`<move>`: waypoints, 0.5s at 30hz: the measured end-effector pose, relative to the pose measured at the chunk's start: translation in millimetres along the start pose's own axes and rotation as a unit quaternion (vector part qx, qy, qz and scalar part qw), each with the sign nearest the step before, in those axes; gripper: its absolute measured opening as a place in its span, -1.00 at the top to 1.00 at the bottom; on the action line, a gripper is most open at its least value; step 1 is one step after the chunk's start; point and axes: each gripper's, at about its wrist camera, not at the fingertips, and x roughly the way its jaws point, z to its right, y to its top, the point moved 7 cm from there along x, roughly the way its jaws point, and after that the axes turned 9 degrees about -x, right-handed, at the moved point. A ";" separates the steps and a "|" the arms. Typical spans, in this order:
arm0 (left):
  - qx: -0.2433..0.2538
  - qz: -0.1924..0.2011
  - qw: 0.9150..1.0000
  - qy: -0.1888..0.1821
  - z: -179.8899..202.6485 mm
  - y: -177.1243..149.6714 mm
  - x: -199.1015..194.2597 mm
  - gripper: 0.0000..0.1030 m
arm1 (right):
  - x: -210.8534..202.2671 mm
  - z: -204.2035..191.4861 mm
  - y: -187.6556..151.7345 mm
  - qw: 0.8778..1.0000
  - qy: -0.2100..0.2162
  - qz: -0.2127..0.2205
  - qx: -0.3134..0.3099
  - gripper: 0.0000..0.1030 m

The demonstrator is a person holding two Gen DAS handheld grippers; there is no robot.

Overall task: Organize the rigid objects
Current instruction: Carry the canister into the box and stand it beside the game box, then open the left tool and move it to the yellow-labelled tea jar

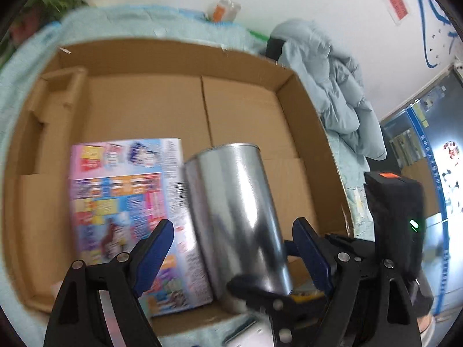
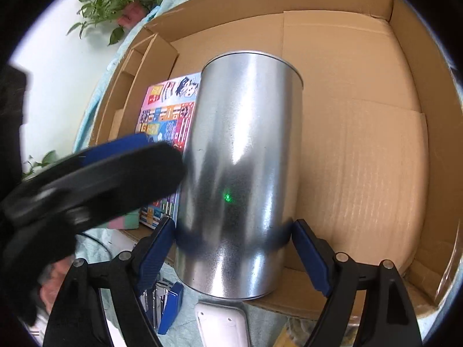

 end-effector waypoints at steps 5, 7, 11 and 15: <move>0.030 0.108 0.993 0.030 -18.2 -30.7 -73.8 -0.63 | -12.1 -7.7 -6.9 0.997 -0.062 0.026 -0.045 -0.69; 0.055 0.193 0.977 0.071 -28.4 -51.5 -113.8 -0.76 | -33.1 -14.8 -17.3 0.987 -0.122 0.069 -0.080 -0.79; 0.044 0.301 0.946 0.116 -58.3 -107.4 -180.4 -0.99 | -82.8 -31.6 -64.3 0.971 -0.137 0.182 -0.071 -1.00; 0.016 0.324 0.934 0.149 -82.5 -151.7 -209.6 -0.99 | -94.5 -49.0 -116.3 0.956 -0.155 0.241 -0.070 -1.00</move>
